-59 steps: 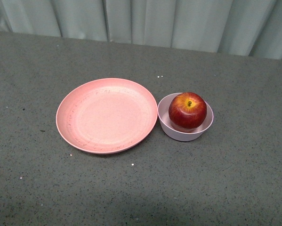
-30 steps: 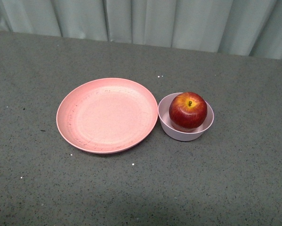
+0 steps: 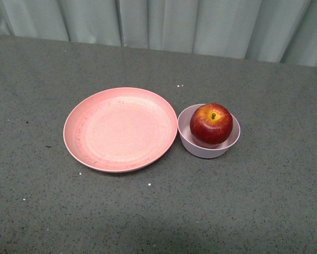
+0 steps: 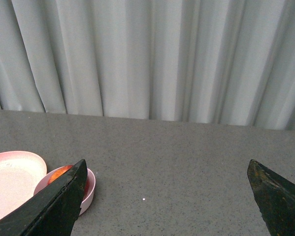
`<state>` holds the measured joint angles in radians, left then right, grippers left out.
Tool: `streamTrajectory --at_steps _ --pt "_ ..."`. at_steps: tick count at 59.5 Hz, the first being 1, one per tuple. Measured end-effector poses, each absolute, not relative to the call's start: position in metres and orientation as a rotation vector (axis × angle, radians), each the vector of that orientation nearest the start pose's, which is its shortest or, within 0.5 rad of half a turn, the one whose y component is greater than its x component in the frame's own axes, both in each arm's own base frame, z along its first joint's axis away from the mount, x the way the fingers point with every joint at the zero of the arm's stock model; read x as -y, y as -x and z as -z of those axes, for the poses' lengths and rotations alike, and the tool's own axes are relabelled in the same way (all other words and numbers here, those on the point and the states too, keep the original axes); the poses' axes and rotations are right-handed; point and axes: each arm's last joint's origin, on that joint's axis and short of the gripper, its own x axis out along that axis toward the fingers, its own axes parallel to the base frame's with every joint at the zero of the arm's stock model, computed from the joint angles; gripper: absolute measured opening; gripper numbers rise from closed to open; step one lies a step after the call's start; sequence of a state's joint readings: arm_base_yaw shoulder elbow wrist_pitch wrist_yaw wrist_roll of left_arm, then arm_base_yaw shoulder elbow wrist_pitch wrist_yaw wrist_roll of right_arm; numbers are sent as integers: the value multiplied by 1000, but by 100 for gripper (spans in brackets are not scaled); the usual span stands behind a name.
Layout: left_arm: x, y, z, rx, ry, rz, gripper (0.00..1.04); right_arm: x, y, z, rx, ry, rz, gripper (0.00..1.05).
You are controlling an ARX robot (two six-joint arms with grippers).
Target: Move apple from plate to bowl
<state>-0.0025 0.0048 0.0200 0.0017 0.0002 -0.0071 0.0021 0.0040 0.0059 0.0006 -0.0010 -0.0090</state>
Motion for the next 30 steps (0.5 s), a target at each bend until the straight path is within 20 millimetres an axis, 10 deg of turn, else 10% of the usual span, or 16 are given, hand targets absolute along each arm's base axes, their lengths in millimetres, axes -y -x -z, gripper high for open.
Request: streamTrajectory --at_steps 30 --pt "0 -97 -170 17 5 3 99 0 -98 -165 2 9 -3 95"
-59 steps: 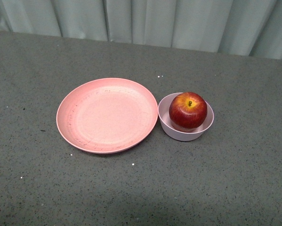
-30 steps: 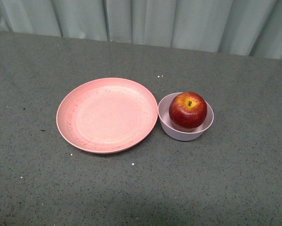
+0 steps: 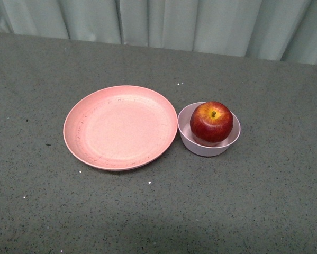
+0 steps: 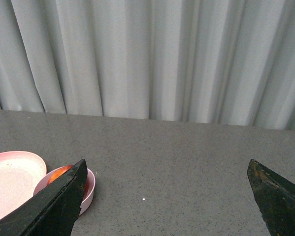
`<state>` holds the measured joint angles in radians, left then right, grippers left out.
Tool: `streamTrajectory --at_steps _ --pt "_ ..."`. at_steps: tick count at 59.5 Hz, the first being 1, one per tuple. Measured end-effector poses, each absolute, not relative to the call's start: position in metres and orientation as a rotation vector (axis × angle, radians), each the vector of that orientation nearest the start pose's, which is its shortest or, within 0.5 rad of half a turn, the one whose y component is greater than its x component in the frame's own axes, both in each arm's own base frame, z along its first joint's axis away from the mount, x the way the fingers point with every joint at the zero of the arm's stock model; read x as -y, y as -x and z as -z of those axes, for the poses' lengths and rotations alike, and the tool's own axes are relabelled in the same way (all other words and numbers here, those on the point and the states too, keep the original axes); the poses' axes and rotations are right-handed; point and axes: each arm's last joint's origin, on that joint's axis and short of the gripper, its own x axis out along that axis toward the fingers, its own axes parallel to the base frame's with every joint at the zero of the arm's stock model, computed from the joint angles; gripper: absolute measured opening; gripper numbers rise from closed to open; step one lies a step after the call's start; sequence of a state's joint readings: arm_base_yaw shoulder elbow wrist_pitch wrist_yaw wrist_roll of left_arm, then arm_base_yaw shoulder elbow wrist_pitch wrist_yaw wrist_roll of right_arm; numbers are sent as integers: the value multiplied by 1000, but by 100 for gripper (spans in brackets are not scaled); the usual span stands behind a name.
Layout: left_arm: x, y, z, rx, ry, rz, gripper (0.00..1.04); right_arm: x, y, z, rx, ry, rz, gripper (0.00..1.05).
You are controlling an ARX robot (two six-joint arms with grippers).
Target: Move apple from plate to bowl
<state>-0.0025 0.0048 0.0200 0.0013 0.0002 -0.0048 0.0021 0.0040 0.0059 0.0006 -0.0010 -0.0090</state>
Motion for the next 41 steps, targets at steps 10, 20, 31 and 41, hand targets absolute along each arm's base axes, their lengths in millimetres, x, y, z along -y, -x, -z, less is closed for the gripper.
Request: streamTrajectory --at_steps 10,20,31,41 --pt "0 -97 -170 17 4 3 98 0 -98 -165 2 9 -3 95" --pt "0 -97 -170 17 4 3 98 0 -98 -165 2 9 -3 95" --pt "0 -97 -170 17 4 3 98 0 -98 -165 2 9 -3 95" --pt "0 -97 -170 17 4 3 98 0 -98 -165 2 9 -3 95"
